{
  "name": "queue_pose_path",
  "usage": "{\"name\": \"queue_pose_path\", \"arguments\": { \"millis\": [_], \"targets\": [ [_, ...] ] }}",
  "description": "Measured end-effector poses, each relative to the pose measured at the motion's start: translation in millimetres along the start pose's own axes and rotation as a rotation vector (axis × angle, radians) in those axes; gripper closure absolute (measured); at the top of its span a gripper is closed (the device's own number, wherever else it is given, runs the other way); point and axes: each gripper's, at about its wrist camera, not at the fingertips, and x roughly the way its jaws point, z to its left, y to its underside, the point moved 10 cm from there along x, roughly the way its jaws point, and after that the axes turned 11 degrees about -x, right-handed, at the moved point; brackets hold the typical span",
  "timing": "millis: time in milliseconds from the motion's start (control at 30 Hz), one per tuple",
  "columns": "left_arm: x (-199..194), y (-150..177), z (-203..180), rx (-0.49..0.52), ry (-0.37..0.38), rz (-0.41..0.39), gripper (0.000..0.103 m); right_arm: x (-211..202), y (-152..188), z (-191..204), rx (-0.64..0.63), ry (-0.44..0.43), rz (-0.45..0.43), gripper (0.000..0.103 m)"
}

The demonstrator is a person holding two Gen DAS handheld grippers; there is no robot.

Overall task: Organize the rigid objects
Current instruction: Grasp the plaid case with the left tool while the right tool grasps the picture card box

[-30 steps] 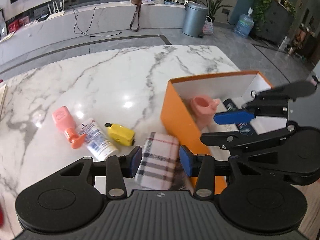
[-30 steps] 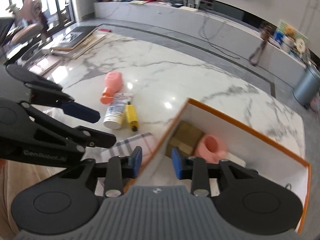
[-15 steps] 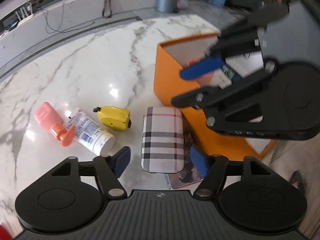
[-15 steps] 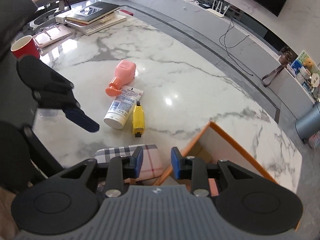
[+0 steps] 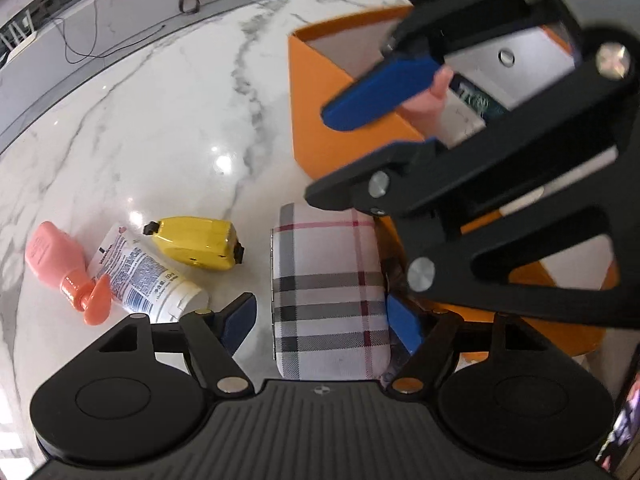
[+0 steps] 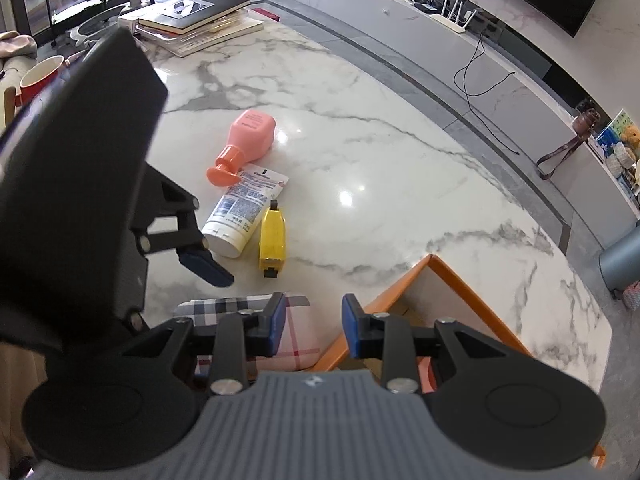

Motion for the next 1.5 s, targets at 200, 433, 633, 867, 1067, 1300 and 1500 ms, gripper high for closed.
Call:
{"name": "queue_pose_path", "arguments": {
  "millis": [200,433,633,867,1067,1300,1500],
  "targets": [
    [6,2,0,0.016,0.021,0.014,0.024,6,2,4,-0.014,-0.023,0.005,0.073],
    [-2,10,12,-0.043,0.011,0.023,0.03,8,1,6,-0.032,-0.028,0.011,0.073],
    [-25,34,42,-0.107,-0.038,0.041,0.03,3,1,14,-0.064,-0.062,0.02,0.056],
    [-41,57,60,-0.176,-0.033,0.041,0.03,10,1,55,-0.207,-0.162,0.1,0.018],
    [-45,55,63,-0.23,-0.005,0.025,0.03,31,15,85,-0.331,-0.27,0.244,0.002],
    [-44,61,63,-0.263,0.012,0.014,0.03,54,18,94,-0.459,-0.252,0.359,0.002],
    [-40,61,63,-0.265,0.031,0.011,0.03,68,19,94,-0.459,-0.286,0.463,0.002]
  ]
}}
